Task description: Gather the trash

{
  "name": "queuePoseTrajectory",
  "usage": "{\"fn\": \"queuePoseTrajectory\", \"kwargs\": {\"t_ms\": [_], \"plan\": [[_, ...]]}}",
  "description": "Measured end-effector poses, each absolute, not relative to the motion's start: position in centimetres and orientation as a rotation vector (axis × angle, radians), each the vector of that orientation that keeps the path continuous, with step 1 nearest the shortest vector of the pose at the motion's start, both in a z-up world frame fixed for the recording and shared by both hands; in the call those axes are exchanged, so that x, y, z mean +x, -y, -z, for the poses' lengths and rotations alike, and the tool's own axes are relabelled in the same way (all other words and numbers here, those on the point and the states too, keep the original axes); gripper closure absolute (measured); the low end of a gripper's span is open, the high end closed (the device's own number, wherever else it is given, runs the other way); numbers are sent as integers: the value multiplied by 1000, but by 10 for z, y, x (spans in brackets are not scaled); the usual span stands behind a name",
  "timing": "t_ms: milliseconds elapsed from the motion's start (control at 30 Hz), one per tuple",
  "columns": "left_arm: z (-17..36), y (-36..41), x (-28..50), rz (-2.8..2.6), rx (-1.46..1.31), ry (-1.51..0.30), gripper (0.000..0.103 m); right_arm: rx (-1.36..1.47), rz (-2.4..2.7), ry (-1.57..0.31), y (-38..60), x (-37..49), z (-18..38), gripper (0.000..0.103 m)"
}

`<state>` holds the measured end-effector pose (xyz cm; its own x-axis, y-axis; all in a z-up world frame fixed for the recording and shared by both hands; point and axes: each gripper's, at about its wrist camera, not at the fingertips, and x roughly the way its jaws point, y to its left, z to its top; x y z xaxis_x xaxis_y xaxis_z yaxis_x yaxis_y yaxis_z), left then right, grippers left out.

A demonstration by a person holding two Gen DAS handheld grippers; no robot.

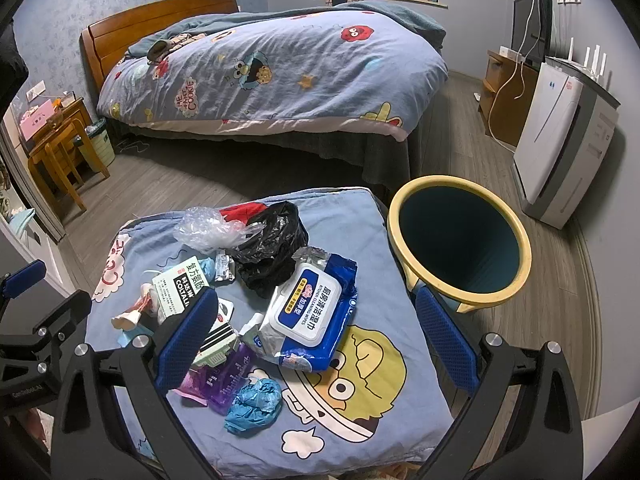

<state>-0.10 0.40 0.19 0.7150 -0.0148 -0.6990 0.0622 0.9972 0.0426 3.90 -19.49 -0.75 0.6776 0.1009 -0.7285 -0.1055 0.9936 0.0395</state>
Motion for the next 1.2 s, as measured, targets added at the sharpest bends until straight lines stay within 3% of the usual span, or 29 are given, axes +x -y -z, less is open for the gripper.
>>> {"fn": "queuePoseTrajectory", "kwargs": {"t_ms": [1200], "plan": [[-2, -5, 0, 37, 61, -774, 5, -7, -107, -827, 196, 41, 10, 6]]}}
